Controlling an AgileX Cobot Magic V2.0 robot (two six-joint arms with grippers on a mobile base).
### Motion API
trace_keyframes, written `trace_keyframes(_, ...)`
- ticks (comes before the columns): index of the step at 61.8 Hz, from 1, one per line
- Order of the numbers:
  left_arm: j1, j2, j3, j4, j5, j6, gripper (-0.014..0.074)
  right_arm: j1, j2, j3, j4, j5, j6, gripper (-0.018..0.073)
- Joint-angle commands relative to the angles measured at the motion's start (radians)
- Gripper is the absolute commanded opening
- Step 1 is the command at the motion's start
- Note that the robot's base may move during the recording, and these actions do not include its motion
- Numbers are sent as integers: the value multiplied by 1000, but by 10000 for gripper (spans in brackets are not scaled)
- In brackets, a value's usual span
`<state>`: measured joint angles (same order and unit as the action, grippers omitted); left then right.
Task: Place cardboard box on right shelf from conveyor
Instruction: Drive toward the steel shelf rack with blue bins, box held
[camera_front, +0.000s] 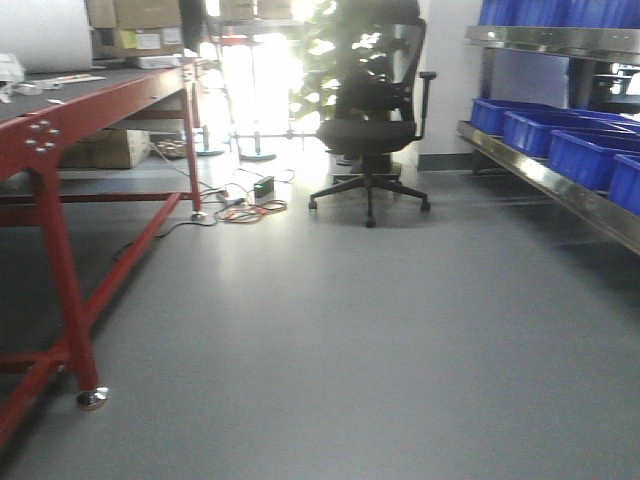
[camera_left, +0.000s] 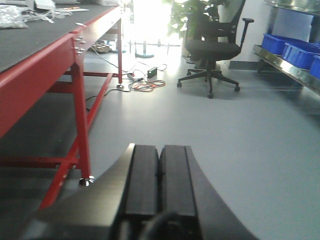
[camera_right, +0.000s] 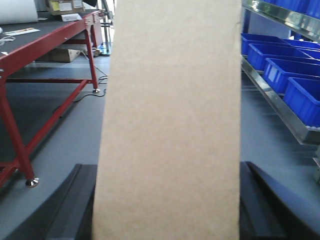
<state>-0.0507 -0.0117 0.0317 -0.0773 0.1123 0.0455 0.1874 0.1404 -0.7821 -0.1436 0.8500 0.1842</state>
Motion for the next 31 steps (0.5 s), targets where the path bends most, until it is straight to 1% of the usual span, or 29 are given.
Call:
trace_keyframes(1, -1, -17, 10, -6, -89, 0, -116, -3, 17, -24, -13, -103, -5, 195)
trace_keyframes(12, -2, -17, 10, -6, -89, 0, -116, -3, 19, -24, -13, -104, -5, 195)
trace_keyframes(23, -31, -17, 10, -6, -89, 0, -116, -3, 17, -24, -13, -102, -5, 195)
trace_keyframes(31, -31, -17, 10, -6, -89, 0, -116, -3, 17, -24, -13, -103, -5, 195)
